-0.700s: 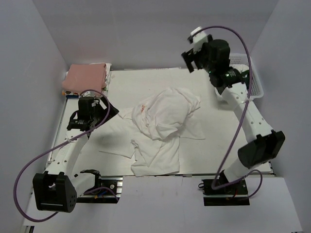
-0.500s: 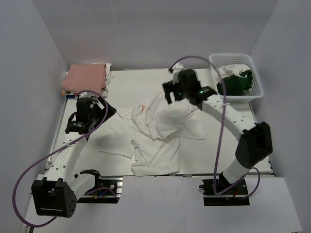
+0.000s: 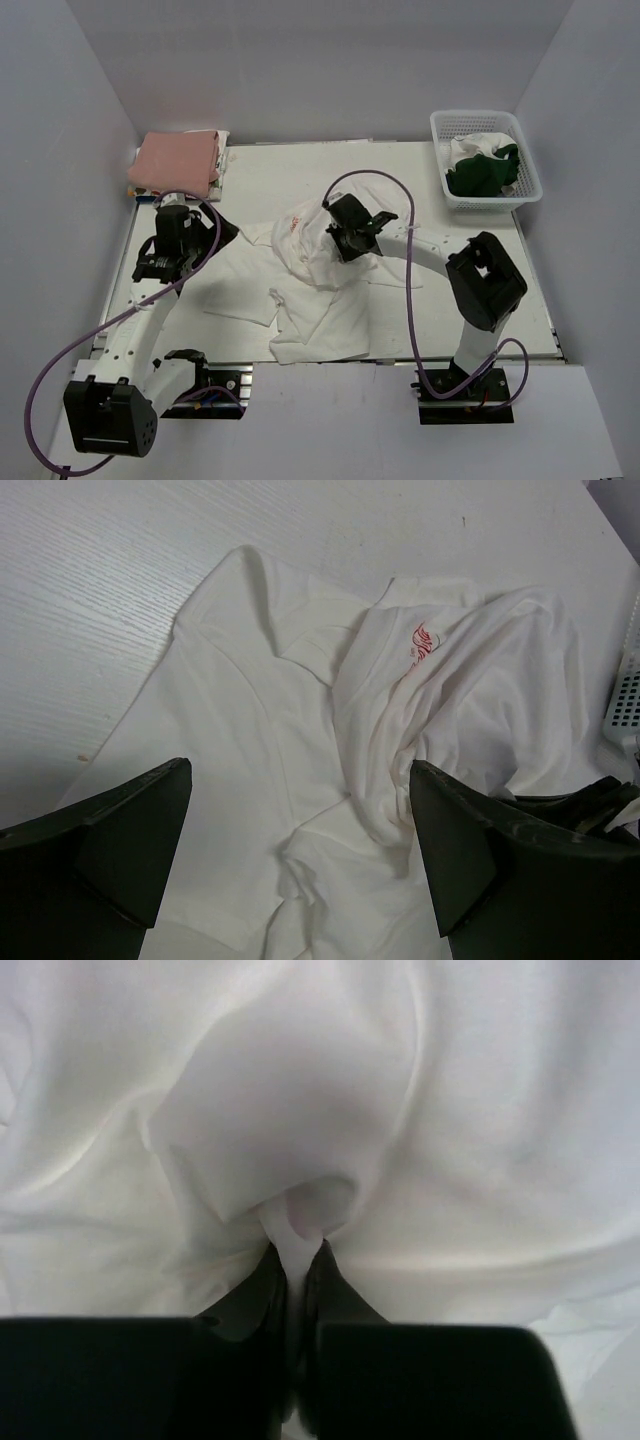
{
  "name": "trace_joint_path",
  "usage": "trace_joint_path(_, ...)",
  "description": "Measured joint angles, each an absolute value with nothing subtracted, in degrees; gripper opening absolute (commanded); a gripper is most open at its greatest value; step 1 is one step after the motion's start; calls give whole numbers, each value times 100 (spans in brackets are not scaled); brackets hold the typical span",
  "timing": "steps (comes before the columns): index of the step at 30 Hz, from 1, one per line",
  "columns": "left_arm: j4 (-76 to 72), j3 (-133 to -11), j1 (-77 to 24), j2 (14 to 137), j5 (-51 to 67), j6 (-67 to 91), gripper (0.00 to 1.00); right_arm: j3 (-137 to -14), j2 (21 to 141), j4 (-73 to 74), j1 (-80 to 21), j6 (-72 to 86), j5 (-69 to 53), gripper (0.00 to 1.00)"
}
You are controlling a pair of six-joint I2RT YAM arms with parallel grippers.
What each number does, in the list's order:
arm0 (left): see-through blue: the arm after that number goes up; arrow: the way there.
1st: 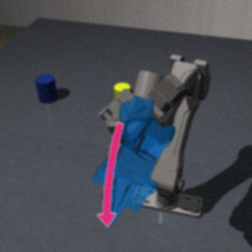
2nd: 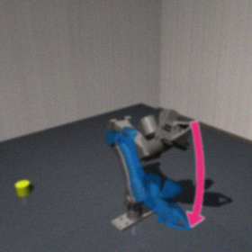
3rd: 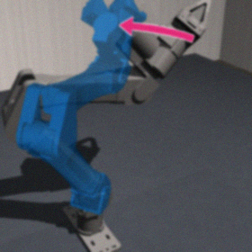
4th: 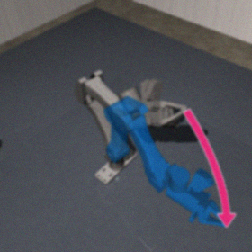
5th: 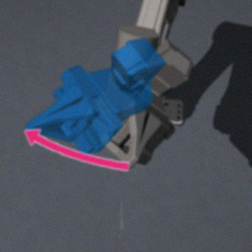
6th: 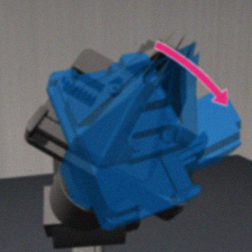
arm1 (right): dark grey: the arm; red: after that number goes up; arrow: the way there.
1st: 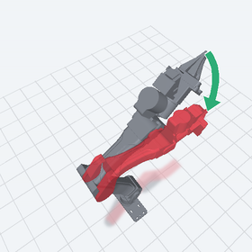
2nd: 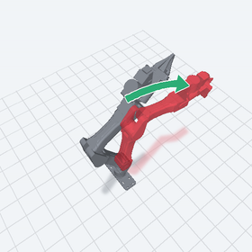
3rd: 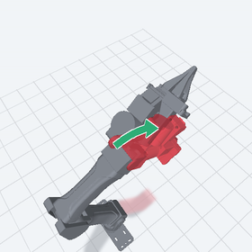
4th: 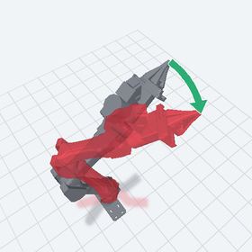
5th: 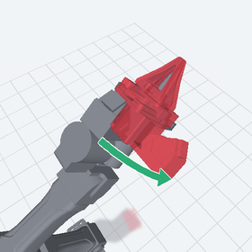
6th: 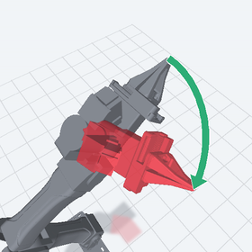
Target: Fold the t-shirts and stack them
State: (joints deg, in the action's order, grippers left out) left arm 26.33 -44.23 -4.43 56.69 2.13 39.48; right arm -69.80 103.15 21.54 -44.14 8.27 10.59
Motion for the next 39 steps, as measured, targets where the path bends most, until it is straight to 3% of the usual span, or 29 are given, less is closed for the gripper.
trace_joint_path(7, 2630, -4390, -443, 5579, 222, 3962, 100, -7203, 9413, 2099, -4386, 897, 1500, 0)
trace_joint_path(15, 2606, -4386, -443, 5586, 263, 3972, 100, -8556, 8759, 1619, -3614, 834, 2512, 0)
trace_joint_path(28, 2521, -4386, -443, 6064, 257, 3977, 100, -12658, 10031, 1326, -1636, -408, 3280, 0)
trace_joint_path(39, 2460, -4484, -443, 6584, 301, 4056, 100, -13266, 10827, -751, -346, -1684, 3835, 0)
